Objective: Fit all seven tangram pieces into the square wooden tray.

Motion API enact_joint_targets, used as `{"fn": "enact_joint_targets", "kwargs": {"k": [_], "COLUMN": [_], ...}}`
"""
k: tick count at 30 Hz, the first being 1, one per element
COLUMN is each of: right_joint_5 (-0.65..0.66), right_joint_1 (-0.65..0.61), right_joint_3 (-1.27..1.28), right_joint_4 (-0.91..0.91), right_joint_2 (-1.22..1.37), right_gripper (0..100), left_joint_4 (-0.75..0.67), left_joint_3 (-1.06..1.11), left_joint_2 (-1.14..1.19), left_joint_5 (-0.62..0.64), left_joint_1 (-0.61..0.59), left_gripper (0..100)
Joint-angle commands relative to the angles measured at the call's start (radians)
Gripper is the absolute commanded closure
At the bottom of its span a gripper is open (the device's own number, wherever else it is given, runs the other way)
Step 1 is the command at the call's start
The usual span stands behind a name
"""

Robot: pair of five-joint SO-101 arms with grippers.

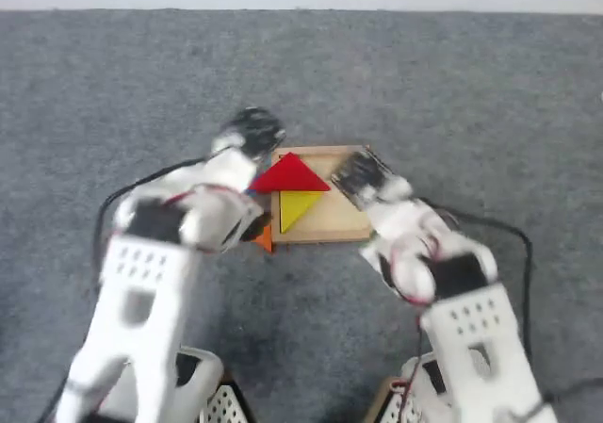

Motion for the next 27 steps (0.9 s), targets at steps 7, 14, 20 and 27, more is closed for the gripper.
{"fn": "enact_joint_targets", "kwargs": {"k": [7,14,20,27], "right_joint_5": [-0.009,-0.055,-0.052,-0.054], "right_joint_1": [0.400,0.568,0.549,0.549], "right_joint_3": [0.307,0.367,0.397,0.399], "right_joint_4": [-0.053,-0.054,-0.082,-0.082], "right_joint_2": [-0.280,-0.289,-0.289,-0.289], "right_gripper": [87.2,86.8,86.8,86.6], "left_joint_4": [-0.221,-0.221,-0.221,-0.215], "left_joint_3": [-0.295,-0.519,-0.697,-0.918], "left_joint_2": [0.562,0.839,1.053,1.227], "left_joint_5": [-0.025,-0.028,-0.028,-0.023], "left_joint_1": [0.081,0.107,0.126,0.172], "left_gripper": [70,70,70,70]}}
